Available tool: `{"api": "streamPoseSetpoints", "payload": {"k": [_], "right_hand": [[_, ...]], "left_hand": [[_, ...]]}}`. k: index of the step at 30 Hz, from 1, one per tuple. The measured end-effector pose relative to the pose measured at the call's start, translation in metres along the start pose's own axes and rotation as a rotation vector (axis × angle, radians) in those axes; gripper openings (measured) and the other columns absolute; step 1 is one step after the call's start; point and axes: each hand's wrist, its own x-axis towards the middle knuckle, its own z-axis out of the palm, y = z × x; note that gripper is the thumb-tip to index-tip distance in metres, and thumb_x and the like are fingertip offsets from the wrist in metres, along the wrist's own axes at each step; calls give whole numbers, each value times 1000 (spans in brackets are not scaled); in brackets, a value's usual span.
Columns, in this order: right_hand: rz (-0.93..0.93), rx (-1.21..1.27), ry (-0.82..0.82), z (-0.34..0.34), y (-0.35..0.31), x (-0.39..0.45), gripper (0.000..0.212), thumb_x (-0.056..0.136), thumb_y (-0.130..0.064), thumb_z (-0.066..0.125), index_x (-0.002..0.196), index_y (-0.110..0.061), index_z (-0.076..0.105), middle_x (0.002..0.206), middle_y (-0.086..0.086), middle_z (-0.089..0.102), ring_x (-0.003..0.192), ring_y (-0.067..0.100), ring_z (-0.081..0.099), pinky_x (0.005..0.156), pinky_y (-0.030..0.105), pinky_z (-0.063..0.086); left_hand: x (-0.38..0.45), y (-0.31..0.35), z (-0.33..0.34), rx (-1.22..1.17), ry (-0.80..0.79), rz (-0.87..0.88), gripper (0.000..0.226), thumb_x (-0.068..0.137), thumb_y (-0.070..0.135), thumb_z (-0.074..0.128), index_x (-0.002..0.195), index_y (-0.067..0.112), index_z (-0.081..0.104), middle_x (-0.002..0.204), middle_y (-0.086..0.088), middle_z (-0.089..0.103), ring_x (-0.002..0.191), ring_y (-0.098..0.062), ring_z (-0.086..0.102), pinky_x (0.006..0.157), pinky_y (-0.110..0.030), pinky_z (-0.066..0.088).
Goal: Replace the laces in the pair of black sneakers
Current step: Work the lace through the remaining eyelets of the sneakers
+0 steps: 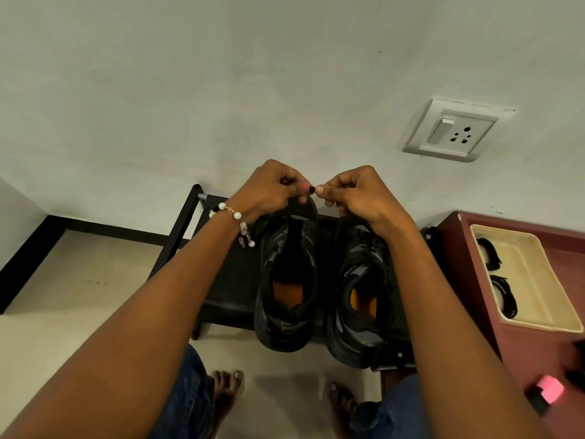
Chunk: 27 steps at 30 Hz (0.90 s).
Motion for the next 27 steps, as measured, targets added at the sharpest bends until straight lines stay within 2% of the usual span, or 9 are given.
{"api": "streamPoseSetpoints", "payload": {"k": [3, 6, 10, 12, 15, 19, 22, 24, 27], "right_hand": [[61, 56, 47, -13, 10, 0, 17, 85, -20, 74, 84, -3, 73, 63, 2, 65, 55, 13, 47, 57, 26, 45], [85, 41, 133, -19, 19, 3, 16, 87, -19, 73, 84, -4, 73, 65, 2, 65, 52, 8, 48, 57, 26, 46], [46, -7, 109, -5, 14, 7, 15, 88, -22, 72, 84, -7, 74, 65, -3, 66, 51, -2, 51, 62, 24, 44], [10, -24, 59, 7, 7, 7, 15, 88, -23, 71, 86, -8, 74, 66, -2, 66, 50, -4, 52, 62, 23, 43], [-25, -18, 43, 16, 3, 7, 14, 88, -21, 72, 85, -7, 75, 65, -1, 66, 46, -5, 51, 60, 22, 41], [15, 35, 71, 5, 8, 5, 12, 85, -19, 74, 84, -8, 75, 68, 3, 68, 47, 0, 49, 57, 22, 44], [52, 27, 127, -7, 17, 7, 9, 85, -17, 74, 84, -8, 74, 67, 2, 68, 51, 5, 51, 58, 22, 45], [75, 32, 166, -11, 22, 9, 8, 85, -16, 74, 84, -8, 74, 67, 2, 68, 50, 5, 50, 56, 22, 45], [68, 34, 148, -4, 18, 9, 8, 86, -16, 73, 82, -10, 73, 68, 2, 68, 51, 3, 51, 57, 21, 45]], "left_hand": [[6, -11, -19, -71, 245, -109, 11, 92, 13, 63, 86, 11, 72, 73, -1, 71, 52, -6, 53, 53, -22, 46], [11, -36, -37, 84, 551, -272, 14, 90, 16, 62, 86, 9, 73, 89, -8, 73, 83, -17, 68, 77, -34, 57], [3, -26, -23, 326, 386, -111, 20, 89, 21, 65, 106, 15, 73, 113, -4, 69, 105, -19, 62, 93, -33, 49], [-2, -7, -7, 211, 177, 53, 27, 90, 23, 66, 117, 21, 69, 119, 4, 67, 83, -6, 64, 82, -23, 51], [-2, 4, 5, 111, 15, 68, 19, 94, 19, 61, 110, 17, 72, 97, 1, 74, 39, -3, 51, 49, -13, 42], [0, -4, -11, -7, 107, -26, 11, 90, 15, 66, 93, 10, 75, 75, -3, 73, 45, -2, 49, 50, -18, 43], [4, -19, -30, 65, 410, -99, 11, 91, 11, 64, 87, 9, 74, 76, -4, 72, 52, 0, 57, 60, -19, 50], [4, -34, -40, 210, 564, -178, 15, 90, 9, 61, 83, 10, 74, 82, -6, 73, 75, -12, 66, 75, -29, 53], [1, -35, -34, 401, 458, -158, 12, 87, 19, 66, 95, 14, 74, 103, -8, 71, 93, -24, 66, 78, -28, 48]]}}
